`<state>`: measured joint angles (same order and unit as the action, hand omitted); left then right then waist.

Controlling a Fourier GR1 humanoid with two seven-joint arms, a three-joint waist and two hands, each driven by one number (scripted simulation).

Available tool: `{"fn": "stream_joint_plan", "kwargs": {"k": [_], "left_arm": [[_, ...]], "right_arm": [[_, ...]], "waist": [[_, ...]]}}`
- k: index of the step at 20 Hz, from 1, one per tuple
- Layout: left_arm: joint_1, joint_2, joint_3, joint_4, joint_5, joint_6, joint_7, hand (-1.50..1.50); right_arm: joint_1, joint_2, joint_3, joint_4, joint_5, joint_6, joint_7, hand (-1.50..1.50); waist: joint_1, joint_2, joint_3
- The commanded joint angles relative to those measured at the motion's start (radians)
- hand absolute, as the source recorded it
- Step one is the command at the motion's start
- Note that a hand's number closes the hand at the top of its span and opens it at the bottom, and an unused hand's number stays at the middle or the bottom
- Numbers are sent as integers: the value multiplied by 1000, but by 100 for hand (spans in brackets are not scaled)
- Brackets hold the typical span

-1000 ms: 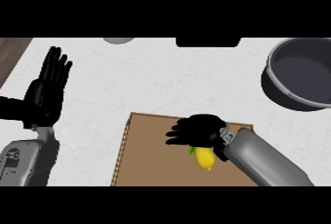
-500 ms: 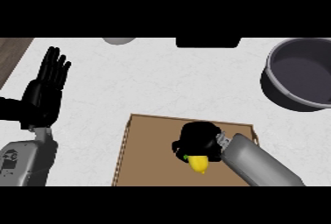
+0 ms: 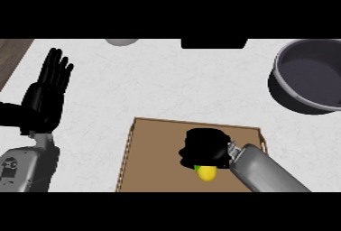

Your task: Pick the lemon from the tray and place it in the pot

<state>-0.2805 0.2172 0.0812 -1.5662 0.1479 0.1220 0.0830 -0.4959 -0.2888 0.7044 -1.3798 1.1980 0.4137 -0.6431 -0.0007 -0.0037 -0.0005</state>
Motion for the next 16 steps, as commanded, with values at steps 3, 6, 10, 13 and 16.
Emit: {"fn": "stream_joint_plan", "kwargs": {"k": [3, 6, 10, 13, 16], "left_arm": [[3, 6, 12, 5, 1, -6, -19, 0], [3, 3, 16, 4, -3, 5, -21, 0], [5, 9, 26, 0, 3, 4, -18, 0], [12, 2, 15, 3, 2, -2, -17, 0], [0, 0, 2, 0, 4, -14, -22, 0]], "right_arm": [[-43, 88, -307, 91, -29, -31, 290, 150], [-49, 115, -479, 126, -31, -89, 505, 150], [-113, 147, -658, 146, -9, -195, 761, 150], [-184, 143, -750, 154, 73, -284, 985, 150], [-265, 164, -825, 158, 151, -385, 1203, 150]], "waist": [[3, 13, 2], [-36, 25, 6], [-22, 25, 5], [-1, 22, -2], [32, 25, -4]]}}
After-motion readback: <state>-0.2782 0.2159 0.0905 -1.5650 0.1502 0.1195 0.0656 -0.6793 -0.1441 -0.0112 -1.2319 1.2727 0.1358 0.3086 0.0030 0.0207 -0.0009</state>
